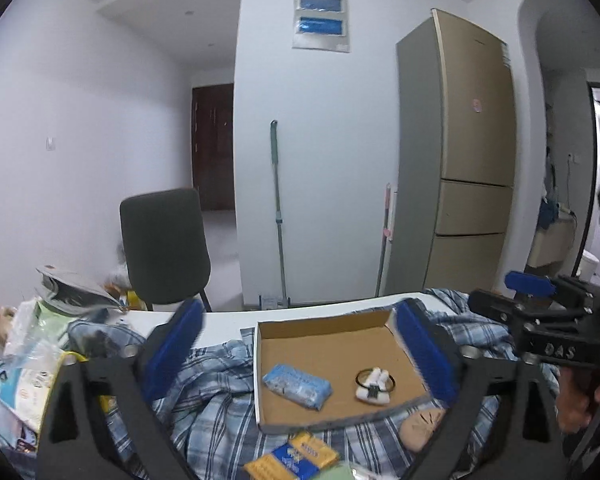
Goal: Organize soft objects
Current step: 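Lift both tools away from the box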
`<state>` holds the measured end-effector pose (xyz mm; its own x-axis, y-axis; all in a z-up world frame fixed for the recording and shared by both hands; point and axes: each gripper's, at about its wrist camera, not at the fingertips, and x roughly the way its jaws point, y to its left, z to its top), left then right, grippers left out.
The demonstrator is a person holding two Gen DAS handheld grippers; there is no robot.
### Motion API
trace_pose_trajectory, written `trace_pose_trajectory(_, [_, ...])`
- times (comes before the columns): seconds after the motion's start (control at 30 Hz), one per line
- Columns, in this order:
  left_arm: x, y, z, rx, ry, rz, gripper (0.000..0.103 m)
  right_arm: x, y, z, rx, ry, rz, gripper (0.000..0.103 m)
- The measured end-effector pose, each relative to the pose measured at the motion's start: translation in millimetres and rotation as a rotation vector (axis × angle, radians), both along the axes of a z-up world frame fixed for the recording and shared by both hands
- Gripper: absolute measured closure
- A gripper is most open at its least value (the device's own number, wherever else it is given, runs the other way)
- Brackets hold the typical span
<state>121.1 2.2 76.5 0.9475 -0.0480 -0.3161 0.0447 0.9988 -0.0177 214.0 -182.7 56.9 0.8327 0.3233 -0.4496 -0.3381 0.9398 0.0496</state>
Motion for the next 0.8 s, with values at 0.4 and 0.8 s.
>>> trace_pose_trajectory(0.4, [-52,8,-42,-0.074,0.012,0.027,0.0,-36,-1,-35,0.002,-0.03,0.023,0.003])
trace_pose_trajectory(0.8, [-46,1,-80,-0.023,0.105,-0.025,0.0,-27,-13,-74,-0.047,0.002,0.037,0.003])
